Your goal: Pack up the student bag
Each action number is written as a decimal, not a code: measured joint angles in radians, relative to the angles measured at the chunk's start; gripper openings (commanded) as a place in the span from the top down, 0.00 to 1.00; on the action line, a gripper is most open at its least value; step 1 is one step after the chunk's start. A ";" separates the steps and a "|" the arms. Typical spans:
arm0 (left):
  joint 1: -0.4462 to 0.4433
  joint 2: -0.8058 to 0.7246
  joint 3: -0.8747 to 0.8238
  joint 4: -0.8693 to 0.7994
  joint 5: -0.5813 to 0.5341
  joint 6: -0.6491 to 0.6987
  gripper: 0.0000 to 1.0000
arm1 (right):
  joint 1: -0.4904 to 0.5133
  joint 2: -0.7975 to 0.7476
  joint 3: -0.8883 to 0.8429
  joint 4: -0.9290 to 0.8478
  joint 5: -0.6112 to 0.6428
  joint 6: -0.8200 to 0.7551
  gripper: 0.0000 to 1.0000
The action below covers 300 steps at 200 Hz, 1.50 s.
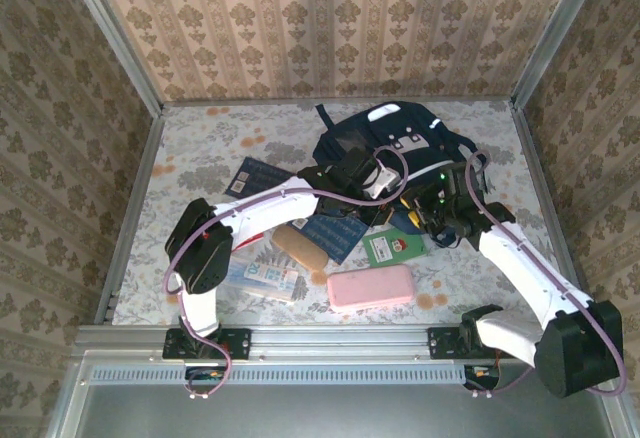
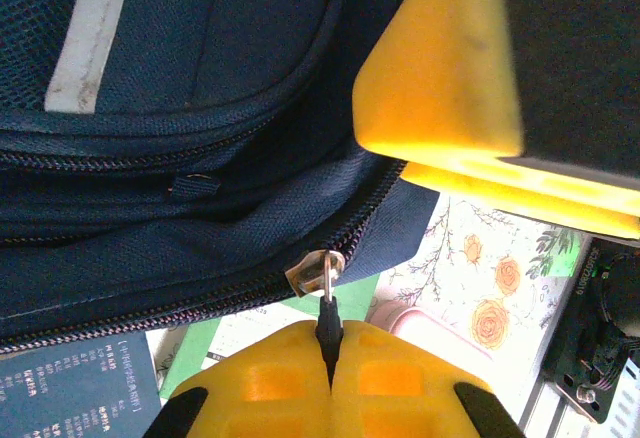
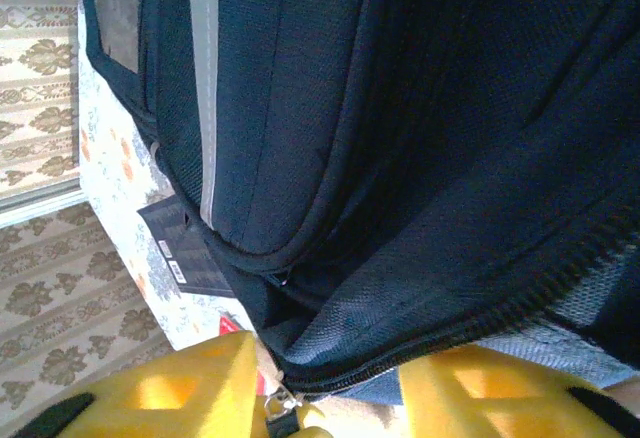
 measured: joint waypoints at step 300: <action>0.075 -0.082 -0.193 0.121 0.020 0.000 1.00 | 0.004 0.023 0.021 -0.024 0.083 -0.073 1.00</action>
